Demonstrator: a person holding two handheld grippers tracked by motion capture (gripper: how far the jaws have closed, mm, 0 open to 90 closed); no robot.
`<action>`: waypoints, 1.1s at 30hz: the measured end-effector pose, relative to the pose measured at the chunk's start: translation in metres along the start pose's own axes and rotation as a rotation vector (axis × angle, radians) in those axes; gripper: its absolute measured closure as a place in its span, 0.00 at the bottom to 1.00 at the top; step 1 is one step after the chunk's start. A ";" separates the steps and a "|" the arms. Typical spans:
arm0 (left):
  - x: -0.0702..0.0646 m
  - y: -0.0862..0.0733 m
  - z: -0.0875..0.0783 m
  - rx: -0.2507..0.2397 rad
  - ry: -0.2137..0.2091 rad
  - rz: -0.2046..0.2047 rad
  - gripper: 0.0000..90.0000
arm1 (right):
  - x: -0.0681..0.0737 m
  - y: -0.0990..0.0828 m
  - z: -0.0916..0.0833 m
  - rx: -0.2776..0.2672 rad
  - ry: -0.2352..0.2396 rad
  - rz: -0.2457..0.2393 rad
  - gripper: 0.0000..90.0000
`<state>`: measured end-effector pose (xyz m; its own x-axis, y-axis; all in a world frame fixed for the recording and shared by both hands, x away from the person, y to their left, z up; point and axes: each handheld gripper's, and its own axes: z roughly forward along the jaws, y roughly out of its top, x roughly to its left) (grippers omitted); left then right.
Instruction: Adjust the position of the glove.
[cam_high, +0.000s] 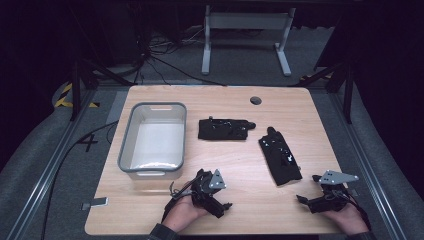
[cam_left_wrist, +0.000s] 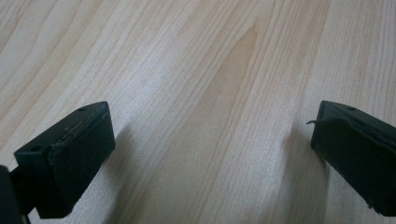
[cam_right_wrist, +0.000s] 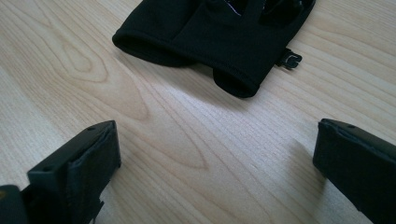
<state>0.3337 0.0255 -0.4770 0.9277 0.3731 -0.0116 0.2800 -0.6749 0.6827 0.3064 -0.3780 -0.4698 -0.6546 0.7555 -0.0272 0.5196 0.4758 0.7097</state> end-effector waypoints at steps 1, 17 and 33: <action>0.000 0.000 0.000 0.000 0.000 0.000 0.00 | 0.000 0.000 0.000 -0.001 0.000 0.000 0.02; 0.001 0.000 0.000 0.000 -0.003 0.005 0.00 | -0.007 0.038 -0.009 -0.026 0.025 0.015 0.60; 0.001 0.000 0.000 0.000 -0.007 0.009 0.00 | -0.025 0.069 0.011 -0.048 0.082 0.038 1.00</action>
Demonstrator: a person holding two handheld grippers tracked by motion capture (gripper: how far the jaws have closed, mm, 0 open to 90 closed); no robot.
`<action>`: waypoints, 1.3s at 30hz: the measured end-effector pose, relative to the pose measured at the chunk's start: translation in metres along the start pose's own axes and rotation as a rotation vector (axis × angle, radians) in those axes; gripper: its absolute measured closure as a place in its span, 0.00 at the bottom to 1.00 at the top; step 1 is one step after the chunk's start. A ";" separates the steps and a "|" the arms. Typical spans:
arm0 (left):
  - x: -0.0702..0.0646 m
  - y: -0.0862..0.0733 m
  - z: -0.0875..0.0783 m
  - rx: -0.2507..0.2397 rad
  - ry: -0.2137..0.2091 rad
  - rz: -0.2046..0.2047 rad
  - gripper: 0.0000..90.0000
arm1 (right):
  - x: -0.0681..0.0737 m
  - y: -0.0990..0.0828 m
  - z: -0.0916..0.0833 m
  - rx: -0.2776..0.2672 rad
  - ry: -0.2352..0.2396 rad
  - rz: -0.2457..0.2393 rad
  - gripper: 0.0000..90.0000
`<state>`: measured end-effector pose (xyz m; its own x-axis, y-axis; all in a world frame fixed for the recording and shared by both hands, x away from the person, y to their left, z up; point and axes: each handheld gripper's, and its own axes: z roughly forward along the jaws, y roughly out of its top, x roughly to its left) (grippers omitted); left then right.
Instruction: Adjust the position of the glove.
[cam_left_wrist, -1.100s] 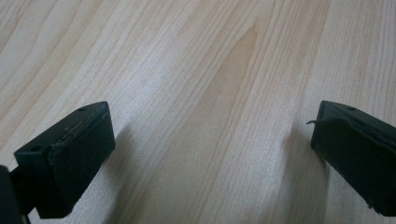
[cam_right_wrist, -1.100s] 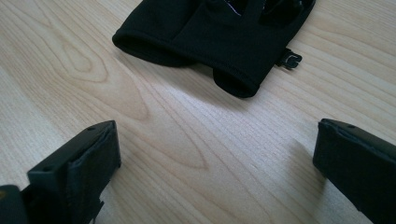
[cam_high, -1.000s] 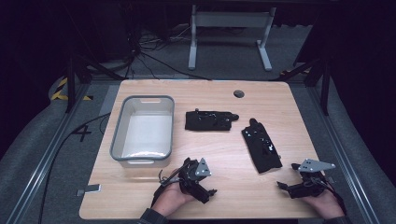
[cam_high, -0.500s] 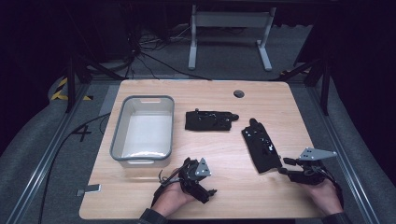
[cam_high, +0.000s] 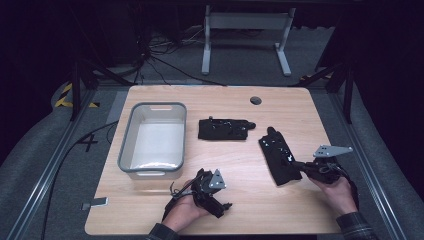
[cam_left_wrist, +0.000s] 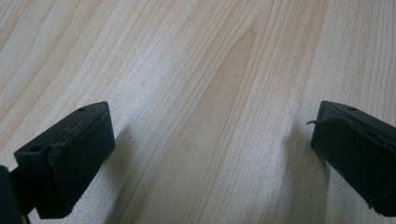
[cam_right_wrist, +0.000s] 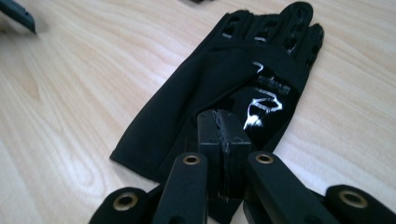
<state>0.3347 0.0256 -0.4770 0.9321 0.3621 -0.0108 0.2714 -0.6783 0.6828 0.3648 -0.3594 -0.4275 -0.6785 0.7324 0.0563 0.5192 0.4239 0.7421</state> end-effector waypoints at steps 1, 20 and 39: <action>0.000 0.000 0.000 0.000 0.000 0.000 0.00 | -0.002 0.002 0.003 0.001 0.008 0.004 1.00; 0.000 0.000 0.000 -0.001 0.001 -0.004 0.00 | -0.001 -0.003 0.030 0.090 0.051 -0.040 1.00; -0.001 -0.001 -0.001 0.000 0.001 -0.003 0.00 | 0.024 -0.005 0.030 0.115 0.148 -0.088 1.00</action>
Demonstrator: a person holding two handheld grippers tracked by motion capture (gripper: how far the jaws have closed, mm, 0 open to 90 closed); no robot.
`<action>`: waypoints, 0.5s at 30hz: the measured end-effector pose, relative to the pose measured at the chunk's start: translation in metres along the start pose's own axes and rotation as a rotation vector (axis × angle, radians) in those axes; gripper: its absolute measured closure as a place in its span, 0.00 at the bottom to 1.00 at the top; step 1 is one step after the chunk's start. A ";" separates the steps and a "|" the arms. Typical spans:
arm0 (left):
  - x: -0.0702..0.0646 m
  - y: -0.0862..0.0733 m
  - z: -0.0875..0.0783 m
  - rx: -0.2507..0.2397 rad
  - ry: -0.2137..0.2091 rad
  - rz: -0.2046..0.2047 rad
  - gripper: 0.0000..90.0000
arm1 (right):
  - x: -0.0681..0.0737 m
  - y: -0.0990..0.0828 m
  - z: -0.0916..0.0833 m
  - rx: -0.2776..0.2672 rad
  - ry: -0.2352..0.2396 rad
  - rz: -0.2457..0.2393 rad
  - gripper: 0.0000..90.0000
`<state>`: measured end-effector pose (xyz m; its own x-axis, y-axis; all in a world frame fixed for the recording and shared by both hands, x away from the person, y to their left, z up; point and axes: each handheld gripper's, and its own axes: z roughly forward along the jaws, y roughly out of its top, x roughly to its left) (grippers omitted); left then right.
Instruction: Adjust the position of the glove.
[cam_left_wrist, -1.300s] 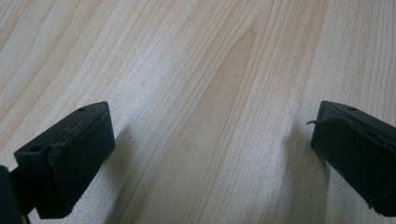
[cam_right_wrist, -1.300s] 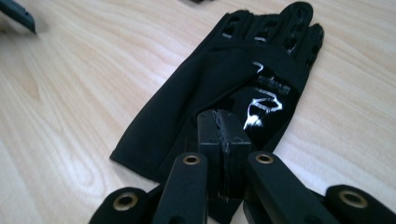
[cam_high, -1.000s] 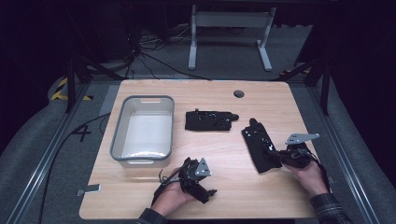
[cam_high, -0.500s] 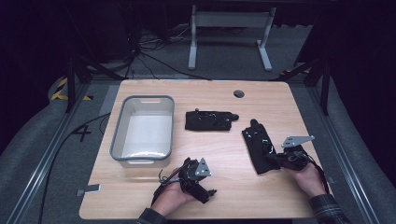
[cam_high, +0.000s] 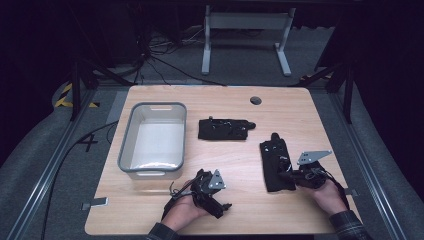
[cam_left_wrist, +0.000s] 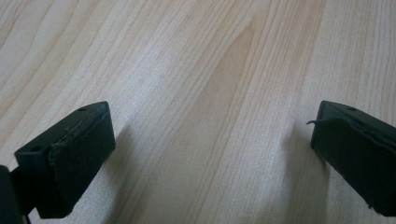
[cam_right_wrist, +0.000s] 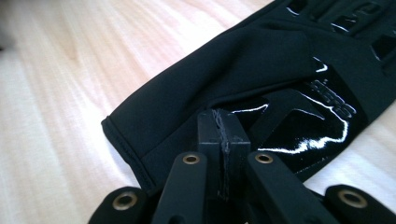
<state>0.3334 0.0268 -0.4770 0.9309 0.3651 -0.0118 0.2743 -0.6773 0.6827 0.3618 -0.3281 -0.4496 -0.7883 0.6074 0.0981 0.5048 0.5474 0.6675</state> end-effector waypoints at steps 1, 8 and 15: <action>0.000 0.000 0.000 0.000 0.000 0.000 0.00 | 0.002 0.000 0.000 0.001 0.011 -0.003 1.00; 0.000 0.000 0.000 0.000 0.000 0.000 0.00 | 0.012 -0.003 -0.001 0.017 0.038 -0.020 1.00; 0.000 0.000 0.000 0.000 0.001 -0.001 0.00 | 0.030 -0.007 -0.005 0.043 0.067 -0.047 1.00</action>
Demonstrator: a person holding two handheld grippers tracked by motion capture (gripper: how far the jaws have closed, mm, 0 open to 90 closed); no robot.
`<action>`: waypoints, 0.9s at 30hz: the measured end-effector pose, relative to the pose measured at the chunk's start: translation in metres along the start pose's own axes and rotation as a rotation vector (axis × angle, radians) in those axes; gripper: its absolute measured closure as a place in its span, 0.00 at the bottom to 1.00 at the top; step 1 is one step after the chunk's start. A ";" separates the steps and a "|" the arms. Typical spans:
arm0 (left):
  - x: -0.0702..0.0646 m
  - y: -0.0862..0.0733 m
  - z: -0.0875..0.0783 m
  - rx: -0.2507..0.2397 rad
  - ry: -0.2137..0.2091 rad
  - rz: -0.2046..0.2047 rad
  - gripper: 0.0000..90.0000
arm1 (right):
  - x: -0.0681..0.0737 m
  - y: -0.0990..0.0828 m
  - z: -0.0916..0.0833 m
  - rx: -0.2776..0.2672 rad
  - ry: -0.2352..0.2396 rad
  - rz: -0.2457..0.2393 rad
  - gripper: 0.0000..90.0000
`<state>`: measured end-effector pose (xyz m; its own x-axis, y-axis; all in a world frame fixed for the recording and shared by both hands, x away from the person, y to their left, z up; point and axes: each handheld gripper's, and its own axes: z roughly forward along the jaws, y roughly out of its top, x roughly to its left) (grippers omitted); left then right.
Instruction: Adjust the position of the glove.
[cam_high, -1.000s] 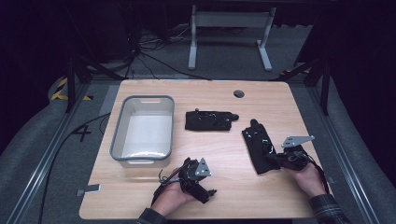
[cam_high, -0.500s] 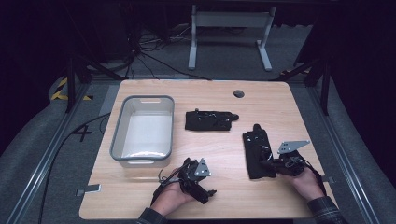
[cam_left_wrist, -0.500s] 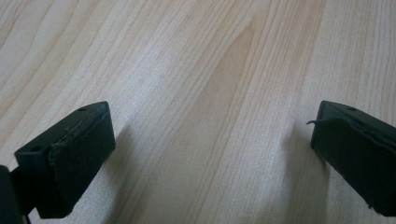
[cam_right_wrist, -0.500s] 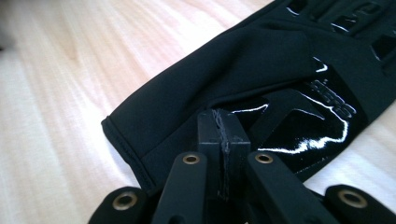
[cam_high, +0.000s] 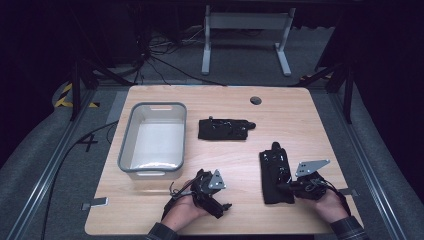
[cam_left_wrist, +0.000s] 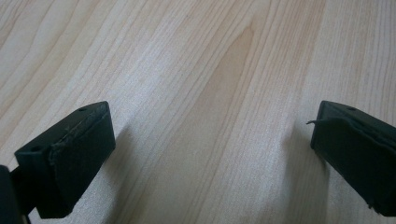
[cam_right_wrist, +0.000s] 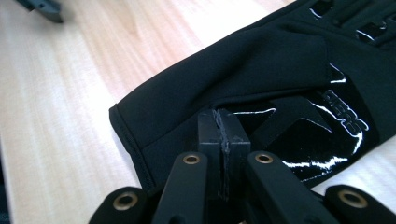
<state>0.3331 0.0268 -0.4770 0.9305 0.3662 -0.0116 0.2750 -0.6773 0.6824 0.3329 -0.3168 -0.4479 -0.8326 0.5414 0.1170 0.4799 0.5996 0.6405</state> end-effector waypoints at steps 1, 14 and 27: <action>0.000 0.000 0.000 -0.001 0.001 0.000 0.00 | 0.003 0.000 0.000 0.002 0.004 -0.002 1.00; 0.000 0.000 0.000 -0.001 0.000 0.004 0.00 | -0.001 0.012 -0.009 -0.058 -0.052 -0.020 1.00; 0.000 0.000 0.000 0.000 0.001 0.004 0.00 | -0.042 0.032 0.006 -0.062 -0.115 0.028 1.00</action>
<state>0.3327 0.0266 -0.4768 0.9314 0.3640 -0.0085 0.2714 -0.6784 0.6827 0.3842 -0.3170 -0.4369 -0.7803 0.6234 0.0501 0.4816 0.5477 0.6841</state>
